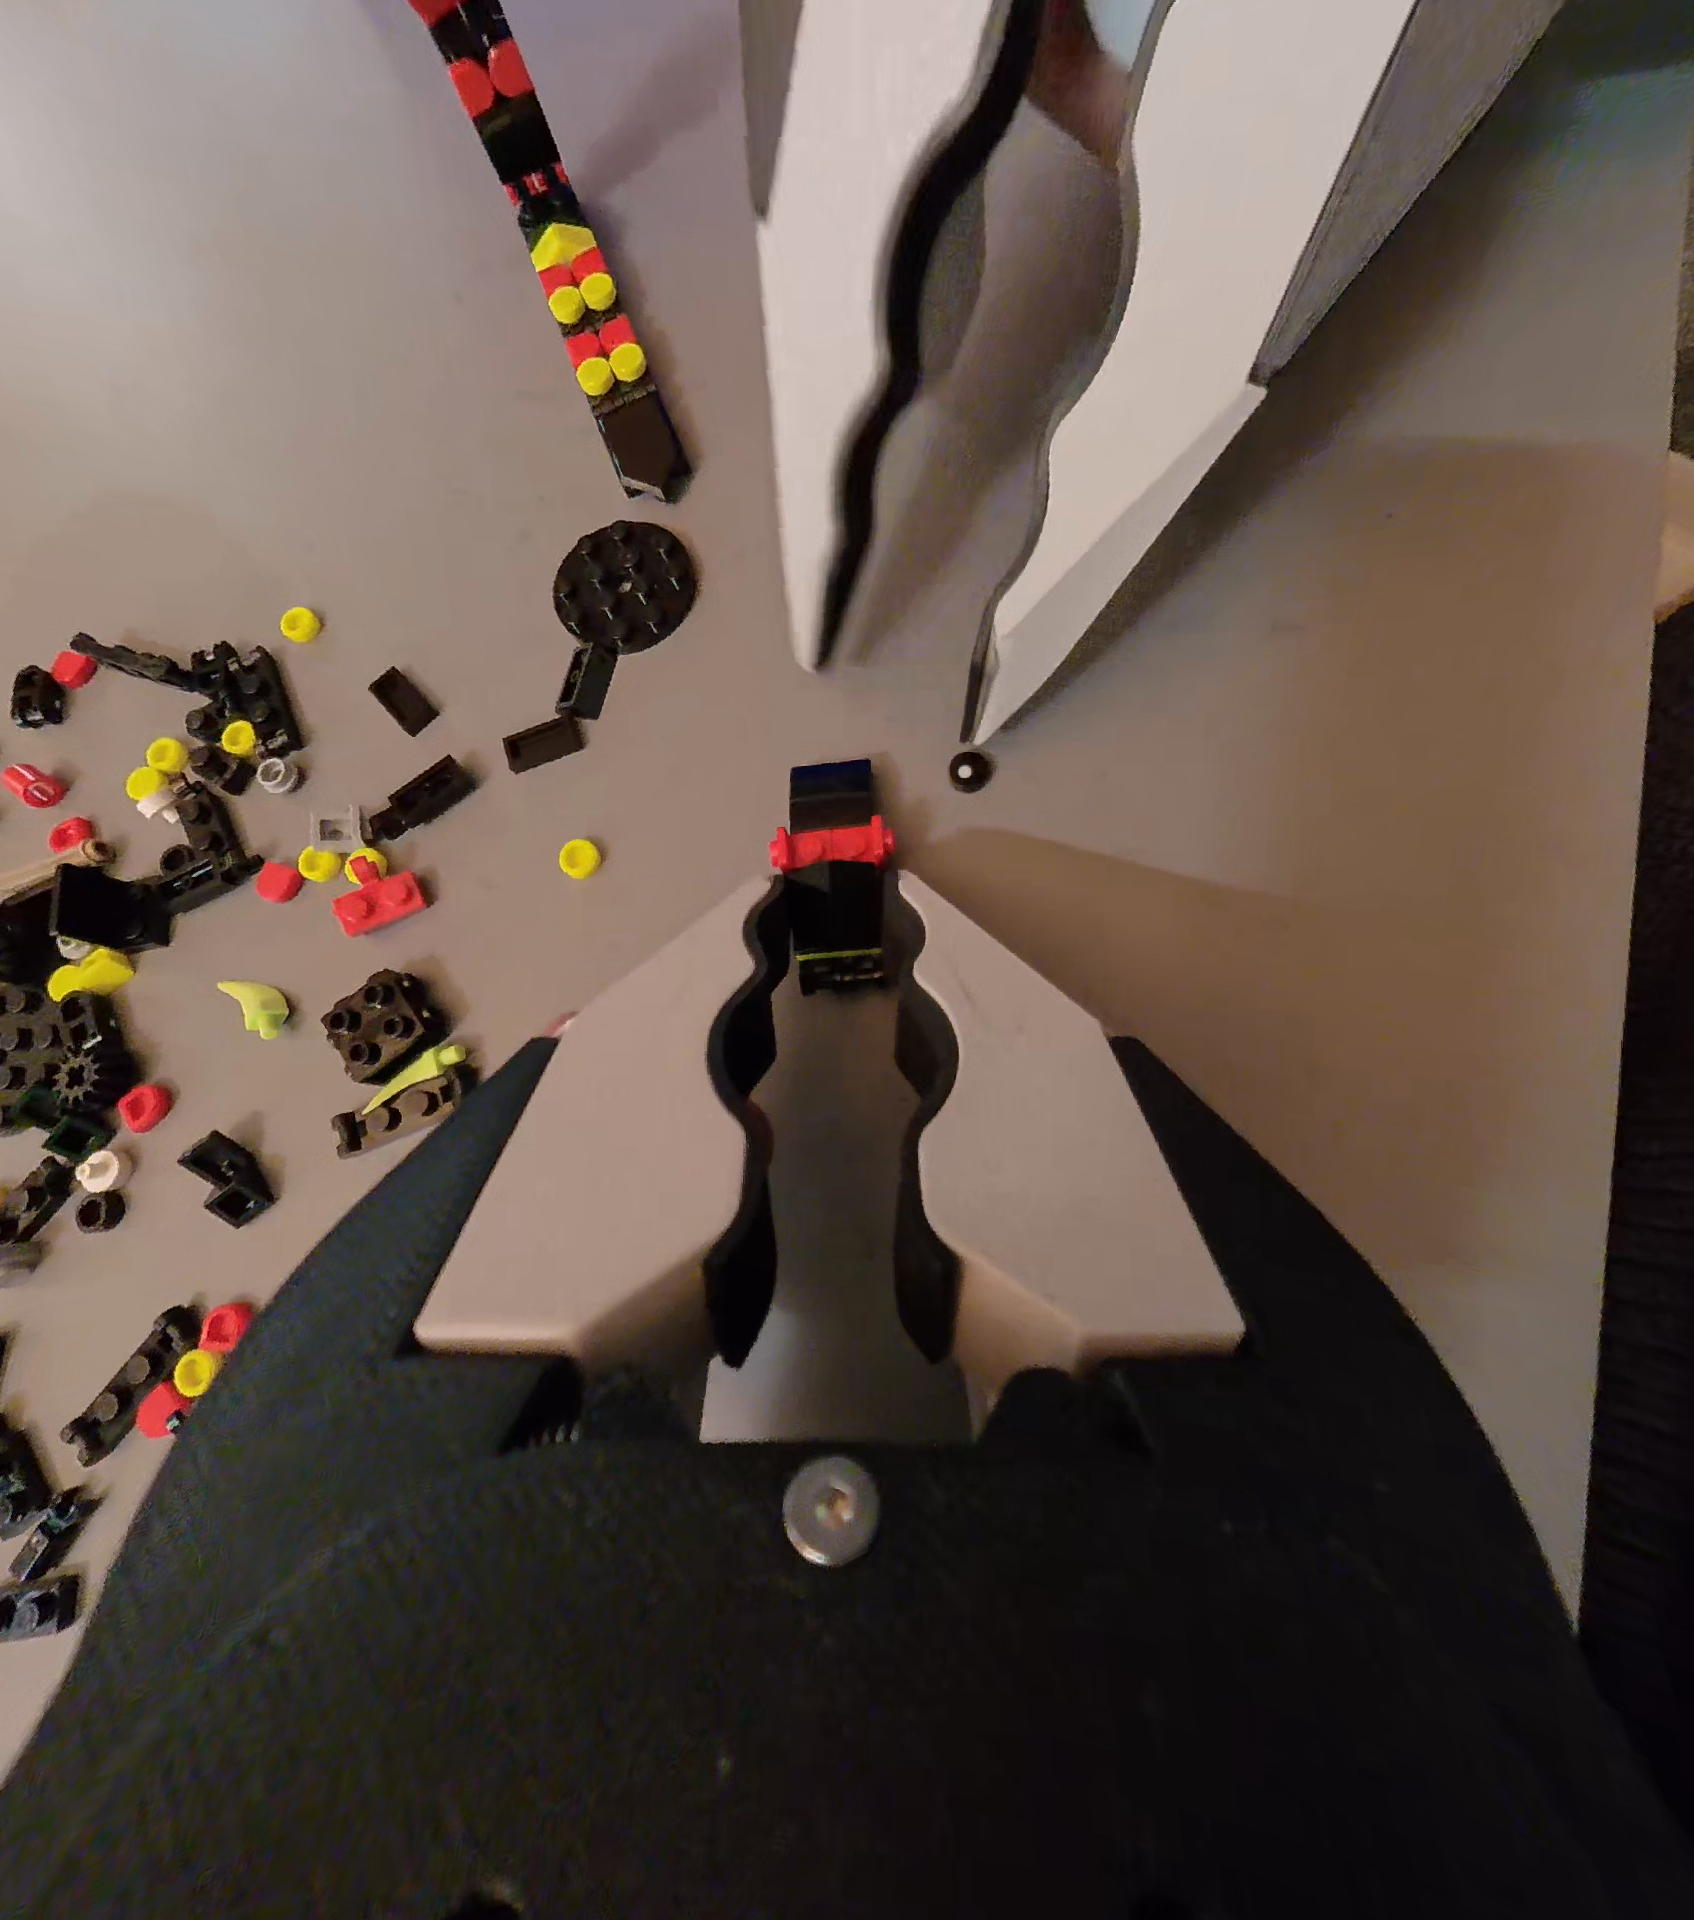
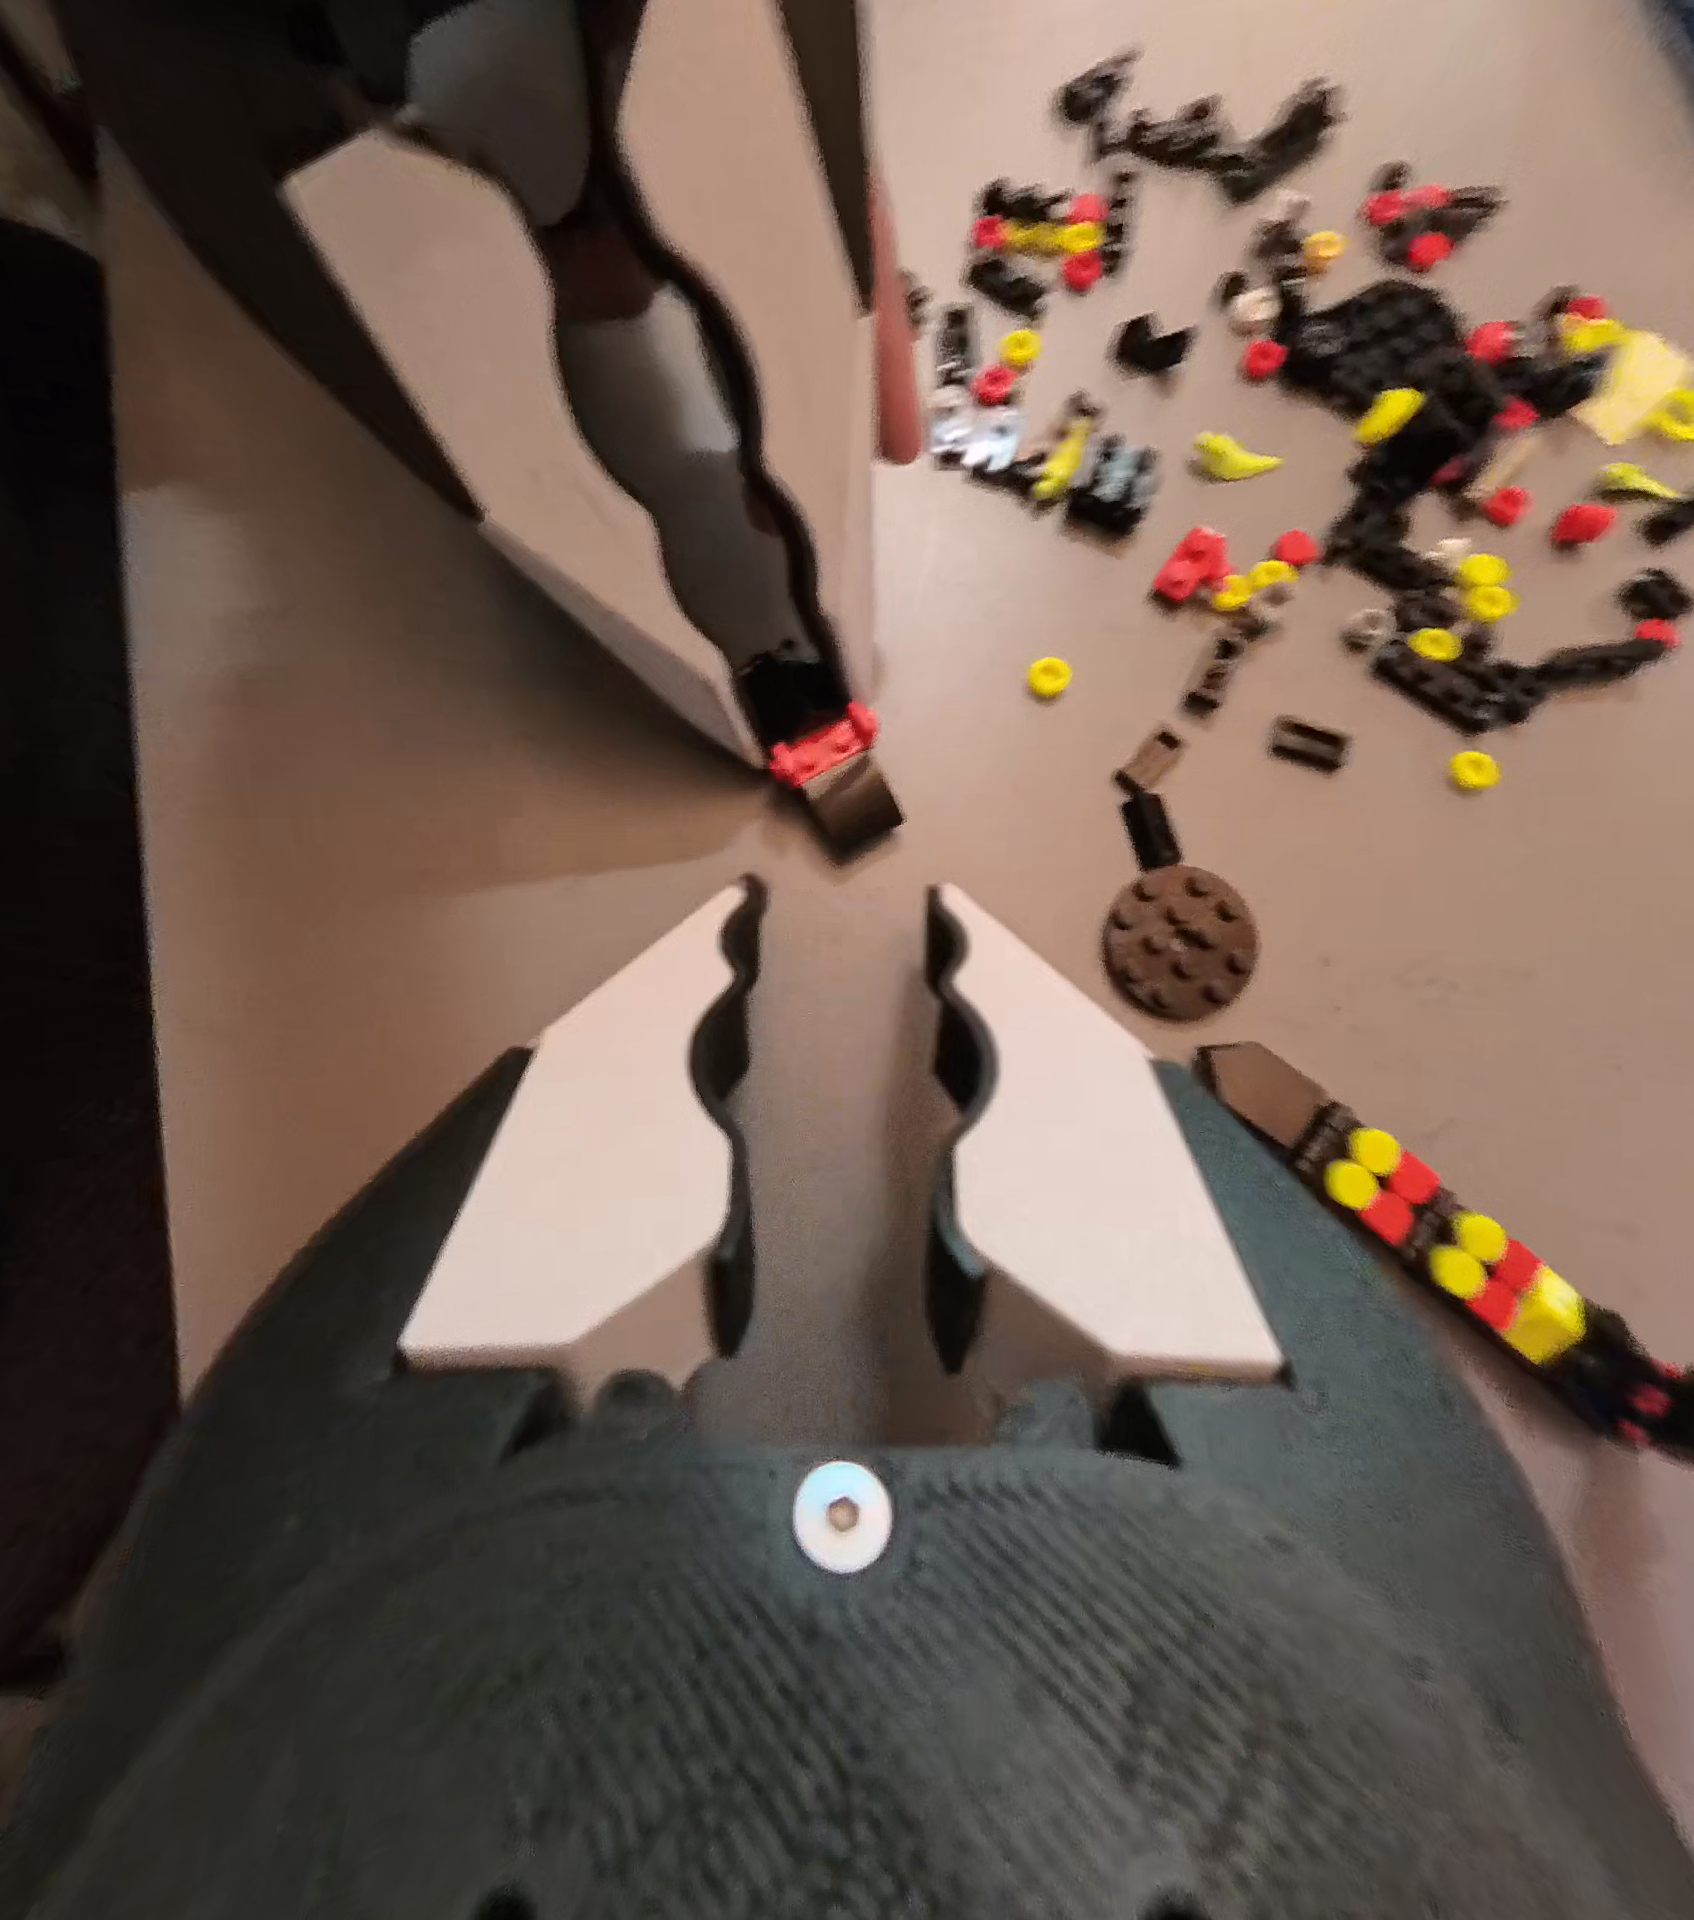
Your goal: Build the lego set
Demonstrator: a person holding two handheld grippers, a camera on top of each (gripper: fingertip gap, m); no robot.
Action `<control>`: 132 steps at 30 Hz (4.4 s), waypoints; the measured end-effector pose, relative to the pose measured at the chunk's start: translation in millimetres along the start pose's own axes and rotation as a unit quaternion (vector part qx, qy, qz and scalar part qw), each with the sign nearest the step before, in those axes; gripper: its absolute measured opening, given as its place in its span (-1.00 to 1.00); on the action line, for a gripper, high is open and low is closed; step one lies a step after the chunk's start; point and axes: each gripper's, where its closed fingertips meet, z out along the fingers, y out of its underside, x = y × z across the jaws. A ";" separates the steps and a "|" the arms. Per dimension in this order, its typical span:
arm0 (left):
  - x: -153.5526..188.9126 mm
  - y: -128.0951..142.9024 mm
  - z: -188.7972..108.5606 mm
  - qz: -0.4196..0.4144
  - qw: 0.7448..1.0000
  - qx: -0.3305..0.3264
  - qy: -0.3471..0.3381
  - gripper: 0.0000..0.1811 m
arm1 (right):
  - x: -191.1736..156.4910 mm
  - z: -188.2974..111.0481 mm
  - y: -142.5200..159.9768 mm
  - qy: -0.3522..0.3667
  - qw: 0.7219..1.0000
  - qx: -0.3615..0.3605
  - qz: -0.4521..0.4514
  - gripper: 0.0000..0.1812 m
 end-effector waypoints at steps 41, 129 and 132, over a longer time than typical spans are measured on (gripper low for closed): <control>-11.8 3.4 -2.1 -0.143 0.989 0.001 0.025 -0.66 | -16.6 6.4 5.1 0.115 0.969 -0.037 0.213 -0.86; -12.1 -100.9 -96.1 -0.308 0.866 0.364 0.148 -0.86 | -9.0 -80.4 -111.9 0.263 0.930 0.250 0.055 -0.95; -11.1 -101.0 -97.0 -0.269 0.885 0.363 0.115 -0.86 | -10.4 -80.5 -110.8 0.264 0.932 0.243 0.050 -0.95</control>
